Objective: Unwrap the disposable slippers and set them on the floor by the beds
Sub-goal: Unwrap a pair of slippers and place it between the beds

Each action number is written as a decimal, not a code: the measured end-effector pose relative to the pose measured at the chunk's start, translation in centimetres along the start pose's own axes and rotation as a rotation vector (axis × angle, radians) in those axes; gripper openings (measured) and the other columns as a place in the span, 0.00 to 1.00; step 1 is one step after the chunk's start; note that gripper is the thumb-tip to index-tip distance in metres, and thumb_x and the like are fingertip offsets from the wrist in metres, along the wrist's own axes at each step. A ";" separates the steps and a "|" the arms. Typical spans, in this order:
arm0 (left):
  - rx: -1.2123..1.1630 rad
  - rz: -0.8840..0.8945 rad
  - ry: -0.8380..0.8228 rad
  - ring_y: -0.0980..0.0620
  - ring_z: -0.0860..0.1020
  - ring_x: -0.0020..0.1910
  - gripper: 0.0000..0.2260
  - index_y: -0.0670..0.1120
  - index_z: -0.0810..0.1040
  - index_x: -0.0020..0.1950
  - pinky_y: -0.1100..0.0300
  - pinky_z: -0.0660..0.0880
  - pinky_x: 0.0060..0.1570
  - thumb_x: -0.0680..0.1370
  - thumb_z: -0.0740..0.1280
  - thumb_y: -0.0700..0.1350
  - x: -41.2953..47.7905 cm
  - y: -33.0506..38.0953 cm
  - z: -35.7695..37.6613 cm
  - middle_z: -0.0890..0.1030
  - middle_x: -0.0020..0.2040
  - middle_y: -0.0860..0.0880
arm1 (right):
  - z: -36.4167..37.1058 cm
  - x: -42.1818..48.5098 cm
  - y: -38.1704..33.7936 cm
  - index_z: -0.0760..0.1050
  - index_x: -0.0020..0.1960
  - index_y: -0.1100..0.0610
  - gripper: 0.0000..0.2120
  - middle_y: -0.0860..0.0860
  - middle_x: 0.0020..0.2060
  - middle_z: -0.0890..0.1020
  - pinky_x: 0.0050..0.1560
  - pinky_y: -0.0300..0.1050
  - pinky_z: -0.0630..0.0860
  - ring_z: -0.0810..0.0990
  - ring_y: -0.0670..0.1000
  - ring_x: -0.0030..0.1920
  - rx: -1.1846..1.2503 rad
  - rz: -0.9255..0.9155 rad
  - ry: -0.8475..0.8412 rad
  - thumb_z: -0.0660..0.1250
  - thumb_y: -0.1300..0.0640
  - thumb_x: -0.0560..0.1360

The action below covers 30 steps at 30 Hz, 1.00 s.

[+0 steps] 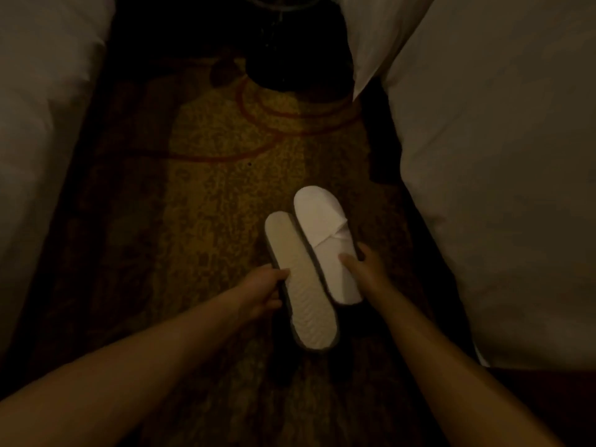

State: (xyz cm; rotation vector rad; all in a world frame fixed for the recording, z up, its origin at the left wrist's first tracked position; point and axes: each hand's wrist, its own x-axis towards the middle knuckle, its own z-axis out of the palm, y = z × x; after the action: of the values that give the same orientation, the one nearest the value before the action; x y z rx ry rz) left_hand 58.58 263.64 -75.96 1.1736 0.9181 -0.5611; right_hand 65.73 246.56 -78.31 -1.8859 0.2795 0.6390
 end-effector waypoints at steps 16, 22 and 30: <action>-0.151 -0.024 0.059 0.50 0.75 0.41 0.19 0.40 0.64 0.70 0.53 0.75 0.46 0.79 0.57 0.35 -2.1 -0.3 0.6 0.74 0.42 0.46 | 0.4 -1.2 -1.5 0.52 0.76 0.47 0.42 0.49 0.76 0.58 0.72 0.48 0.60 0.59 0.51 0.74 -0.663 -0.297 -0.614 0.64 0.33 0.68; -0.205 -0.033 -0.034 0.45 0.77 0.44 0.10 0.41 0.71 0.58 0.49 0.78 0.45 0.80 0.60 0.44 -2.6 1.6 1.2 0.76 0.48 0.40 | 0.8 -4.3 -1.9 0.63 0.72 0.49 0.26 0.53 0.66 0.74 0.58 0.44 0.73 0.75 0.53 0.63 -0.691 -0.363 -0.489 0.64 0.55 0.76; 1.073 0.419 0.449 0.38 0.59 0.72 0.29 0.48 0.61 0.74 0.48 0.60 0.70 0.75 0.66 0.53 1.7 0.6 -4.5 0.62 0.72 0.39 | -3.0 -3.6 1.6 0.72 0.66 0.56 0.22 0.54 0.61 0.76 0.52 0.42 0.73 0.75 0.51 0.56 -0.490 0.069 -0.554 0.69 0.61 0.72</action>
State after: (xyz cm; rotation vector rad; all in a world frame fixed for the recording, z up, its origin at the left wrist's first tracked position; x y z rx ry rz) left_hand 58.56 268.24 -77.48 2.4687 0.6818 -0.4431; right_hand 62.84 242.82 -76.72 -2.0622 -0.1910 1.3344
